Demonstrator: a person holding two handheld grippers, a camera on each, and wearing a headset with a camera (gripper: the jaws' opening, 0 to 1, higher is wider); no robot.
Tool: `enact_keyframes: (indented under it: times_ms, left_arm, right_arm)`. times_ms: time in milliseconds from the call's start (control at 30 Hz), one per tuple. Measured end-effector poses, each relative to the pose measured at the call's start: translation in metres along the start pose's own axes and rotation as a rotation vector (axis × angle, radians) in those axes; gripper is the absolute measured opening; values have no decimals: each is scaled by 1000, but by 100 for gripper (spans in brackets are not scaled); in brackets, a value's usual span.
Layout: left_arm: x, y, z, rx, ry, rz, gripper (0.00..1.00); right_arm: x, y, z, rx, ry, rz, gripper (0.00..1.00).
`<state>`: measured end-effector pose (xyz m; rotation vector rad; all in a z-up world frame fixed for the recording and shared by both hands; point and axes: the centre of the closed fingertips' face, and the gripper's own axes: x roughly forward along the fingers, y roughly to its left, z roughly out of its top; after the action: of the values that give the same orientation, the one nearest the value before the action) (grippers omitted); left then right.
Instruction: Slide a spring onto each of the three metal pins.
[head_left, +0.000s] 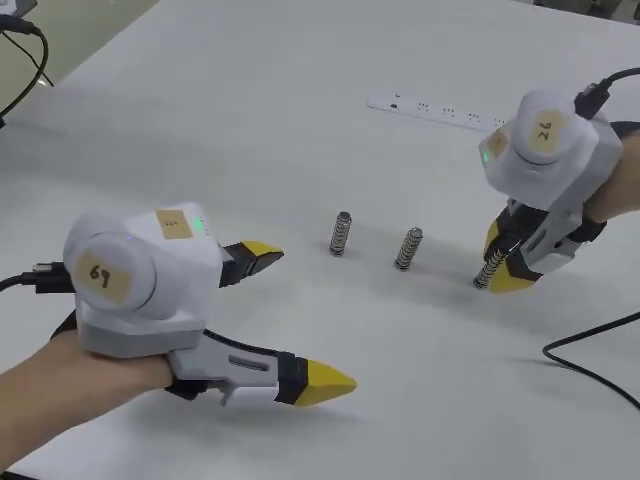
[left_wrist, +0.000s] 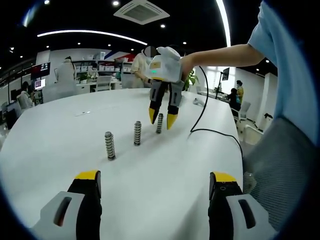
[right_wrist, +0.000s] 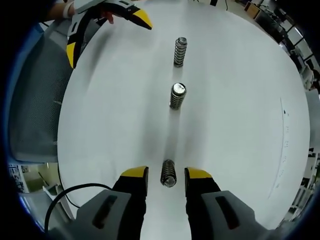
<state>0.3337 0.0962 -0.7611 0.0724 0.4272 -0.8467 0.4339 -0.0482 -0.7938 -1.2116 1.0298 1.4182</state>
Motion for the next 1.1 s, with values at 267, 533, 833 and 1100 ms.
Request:
enact_keyframes:
  times_ms: [267, 533, 833, 1100]
  left_arm:
    - [0, 1, 2, -5, -8, 3, 87]
    - [-1, 2, 5, -9, -18, 11, 88]
    - [-1, -1, 10, -1, -16, 5, 90]
    - [-3, -1, 15, -1, -17, 7, 91]
  right_arm:
    - [-2, -1, 7, 51, -110, -44, 59]
    - [-2, 14, 10, 131, -215, -65, 73]
    - [-11, 23, 12, 229, -337, -130, 95]
    - [-24, 46, 8, 344, -450, -172, 100]
